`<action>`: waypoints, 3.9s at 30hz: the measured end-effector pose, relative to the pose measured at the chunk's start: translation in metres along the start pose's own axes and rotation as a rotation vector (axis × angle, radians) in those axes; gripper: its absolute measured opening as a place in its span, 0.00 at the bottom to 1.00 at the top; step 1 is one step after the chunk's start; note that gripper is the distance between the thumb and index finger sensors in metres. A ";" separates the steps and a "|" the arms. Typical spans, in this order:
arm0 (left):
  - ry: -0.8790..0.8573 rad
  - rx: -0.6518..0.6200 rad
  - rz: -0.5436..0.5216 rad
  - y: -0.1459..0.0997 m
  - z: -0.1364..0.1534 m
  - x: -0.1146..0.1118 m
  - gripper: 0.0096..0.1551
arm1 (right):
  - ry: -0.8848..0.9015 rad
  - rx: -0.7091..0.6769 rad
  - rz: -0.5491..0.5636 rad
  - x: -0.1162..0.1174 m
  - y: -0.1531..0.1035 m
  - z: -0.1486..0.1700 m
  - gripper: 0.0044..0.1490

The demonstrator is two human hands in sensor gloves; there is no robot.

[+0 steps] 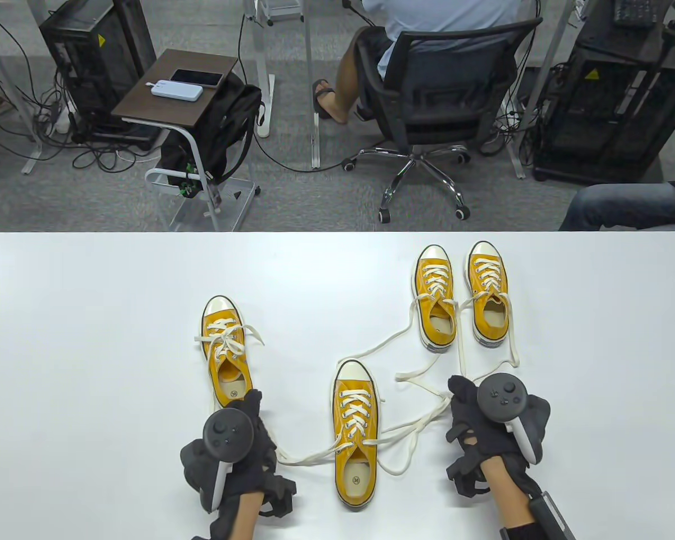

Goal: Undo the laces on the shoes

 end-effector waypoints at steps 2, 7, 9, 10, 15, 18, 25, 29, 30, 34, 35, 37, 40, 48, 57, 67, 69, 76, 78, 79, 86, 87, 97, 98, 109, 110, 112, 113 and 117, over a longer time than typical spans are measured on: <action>0.012 -0.068 0.009 -0.009 -0.015 0.000 0.29 | 0.032 0.010 0.019 -0.006 0.001 0.004 0.31; 0.049 -0.289 0.145 -0.039 -0.061 -0.008 0.29 | 0.083 0.028 0.039 -0.016 0.001 0.012 0.31; 0.085 -0.341 0.211 -0.050 -0.074 -0.014 0.28 | 0.088 0.028 0.042 -0.016 0.001 0.012 0.31; 0.120 -0.360 0.244 -0.057 -0.080 -0.018 0.29 | 0.085 0.027 0.038 -0.016 0.001 0.011 0.31; 0.380 -0.452 0.405 -0.080 -0.099 -0.042 0.31 | 0.090 0.017 0.036 -0.016 0.001 0.010 0.30; 0.503 -0.442 0.522 -0.085 -0.100 -0.062 0.34 | 0.091 0.015 0.028 -0.015 0.002 0.009 0.30; 0.663 -0.460 0.613 -0.091 -0.100 -0.092 0.26 | 0.092 0.011 0.010 -0.013 0.001 0.008 0.29; 0.620 -0.494 0.527 -0.094 -0.105 -0.080 0.24 | 0.100 0.006 0.008 -0.013 0.001 0.008 0.28; 0.607 -0.507 0.484 -0.095 -0.108 -0.074 0.23 | 0.102 0.003 0.009 -0.013 0.001 0.008 0.28; 0.474 -0.510 0.243 -0.096 -0.114 -0.045 0.22 | 0.124 0.006 0.017 -0.016 0.001 0.009 0.28; 0.435 -0.488 0.233 -0.094 -0.114 -0.040 0.22 | 0.125 0.006 0.018 -0.016 0.001 0.009 0.28; 0.359 -0.461 0.211 -0.091 -0.117 -0.030 0.22 | 0.134 0.009 0.019 -0.016 0.001 0.009 0.28; 0.305 -0.453 0.153 -0.085 -0.125 -0.016 0.22 | 0.144 0.008 0.021 -0.018 0.001 0.009 0.28; 0.333 -0.424 0.005 -0.038 -0.175 0.009 0.22 | 0.177 0.001 0.014 -0.019 0.001 0.010 0.28; 0.390 -0.376 -0.062 0.018 -0.226 -0.015 0.22 | 0.234 -0.003 0.014 -0.024 0.001 0.011 0.28; 0.438 -0.306 -0.082 0.070 -0.242 -0.066 0.22 | 0.272 -0.004 0.010 -0.028 0.002 0.013 0.28; 0.447 -0.292 -0.084 0.078 -0.241 -0.074 0.22 | 0.277 -0.001 0.007 -0.028 0.003 0.013 0.28; 0.468 -0.227 -0.062 0.104 -0.226 -0.109 0.22 | 0.291 0.000 0.007 -0.029 0.003 0.013 0.28; 0.462 -0.219 -0.060 0.107 -0.220 -0.117 0.22 | 0.293 0.002 0.008 -0.030 0.004 0.013 0.28; 0.472 -0.207 -0.053 0.110 -0.216 -0.122 0.22 | 0.293 0.002 0.009 -0.030 0.003 0.013 0.28; 0.479 -0.199 -0.046 0.109 -0.189 -0.140 0.21 | 0.300 0.004 0.007 -0.031 0.004 0.013 0.27; 0.480 -0.205 -0.053 0.108 -0.187 -0.142 0.21 | 0.300 0.005 0.006 -0.030 0.003 0.013 0.27; 0.534 -0.109 0.096 0.104 -0.173 -0.147 0.43 | 0.292 0.002 -0.006 -0.028 0.003 0.013 0.27; 0.514 -0.122 0.083 0.102 -0.174 -0.142 0.44 | 0.291 0.002 -0.007 -0.029 0.004 0.013 0.27; 0.545 -0.104 0.079 0.070 -0.162 -0.014 0.40 | 0.311 -0.020 -0.021 -0.030 0.000 0.008 0.27; 0.554 -0.103 0.071 0.068 -0.158 -0.002 0.40 | 0.311 -0.023 -0.019 -0.030 0.000 0.008 0.27; 0.556 -0.093 0.038 0.066 -0.147 0.018 0.39 | 0.308 -0.027 -0.020 -0.030 -0.001 0.007 0.27; 0.563 -0.077 0.035 0.065 -0.139 0.028 0.39 | 0.302 -0.029 -0.023 -0.029 -0.001 0.006 0.27; 0.584 0.017 0.064 0.065 -0.100 0.041 0.38 | 0.296 -0.029 -0.027 -0.028 -0.002 0.006 0.27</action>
Point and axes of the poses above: the tracker on the back of each hand, its own z axis roughly to the little-finger side, its own y axis roughly from the wrist to the fingertips, x = y × z, the point moved 3 cm from there along y, roughly from the wrist to the fingertips, and after that the axes turned 5 degrees about x, right-handed, at the moved point
